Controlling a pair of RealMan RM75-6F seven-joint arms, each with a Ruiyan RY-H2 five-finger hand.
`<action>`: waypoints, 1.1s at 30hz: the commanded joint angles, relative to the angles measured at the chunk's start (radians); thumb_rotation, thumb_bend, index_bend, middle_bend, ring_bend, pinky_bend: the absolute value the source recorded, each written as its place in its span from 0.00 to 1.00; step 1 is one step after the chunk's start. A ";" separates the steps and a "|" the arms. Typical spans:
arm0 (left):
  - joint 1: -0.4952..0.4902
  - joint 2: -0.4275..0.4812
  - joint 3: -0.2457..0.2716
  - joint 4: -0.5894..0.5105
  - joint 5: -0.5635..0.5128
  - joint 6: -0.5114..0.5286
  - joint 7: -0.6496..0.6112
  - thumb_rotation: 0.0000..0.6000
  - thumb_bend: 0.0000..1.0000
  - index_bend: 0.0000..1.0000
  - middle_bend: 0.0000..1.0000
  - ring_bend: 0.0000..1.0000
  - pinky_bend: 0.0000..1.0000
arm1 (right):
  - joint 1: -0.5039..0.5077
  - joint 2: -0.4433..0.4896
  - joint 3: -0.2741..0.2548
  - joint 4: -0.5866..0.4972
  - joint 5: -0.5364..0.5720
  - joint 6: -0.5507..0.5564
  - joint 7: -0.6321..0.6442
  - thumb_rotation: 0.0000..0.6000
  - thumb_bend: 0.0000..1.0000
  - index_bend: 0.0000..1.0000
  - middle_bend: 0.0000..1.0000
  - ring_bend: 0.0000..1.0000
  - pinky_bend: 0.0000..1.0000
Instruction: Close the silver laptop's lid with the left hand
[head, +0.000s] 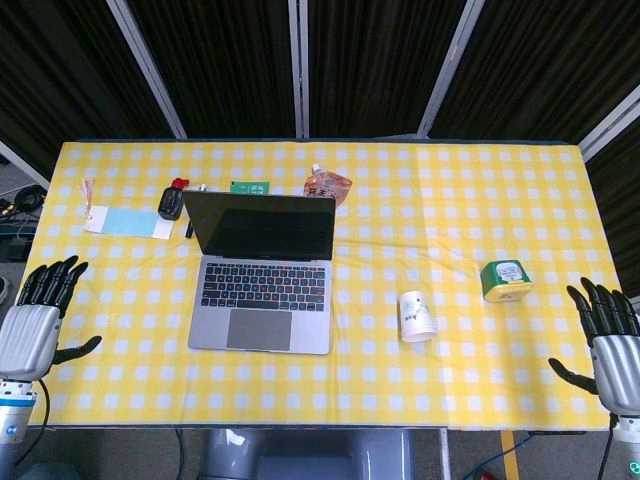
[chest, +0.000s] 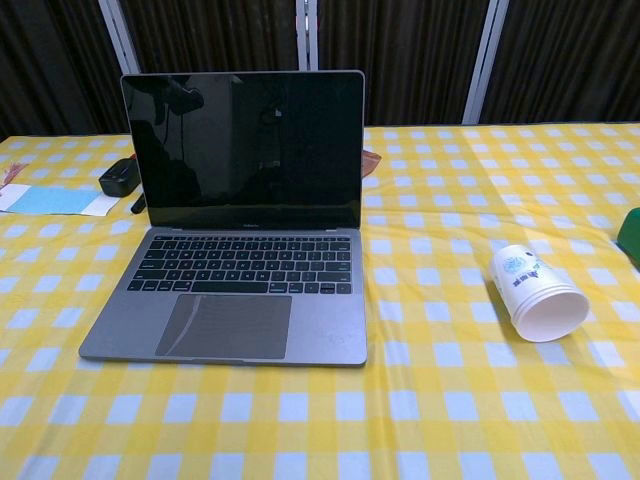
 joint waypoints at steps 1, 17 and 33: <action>0.004 0.002 -0.010 0.004 -0.003 -0.010 -0.007 1.00 0.00 0.00 0.00 0.00 0.00 | -0.001 -0.001 -0.001 0.001 0.001 0.000 -0.002 1.00 0.00 0.03 0.00 0.00 0.00; -0.390 0.079 -0.328 -0.085 -0.416 -0.473 0.075 1.00 0.63 0.00 0.00 0.00 0.00 | 0.009 0.000 0.010 -0.002 0.020 -0.019 0.006 1.00 0.00 0.03 0.00 0.00 0.00; -0.810 -0.143 -0.361 0.315 -0.818 -0.837 0.217 1.00 1.00 0.06 0.00 0.00 0.01 | 0.028 -0.016 0.035 0.045 0.118 -0.088 0.007 1.00 0.00 0.04 0.00 0.00 0.00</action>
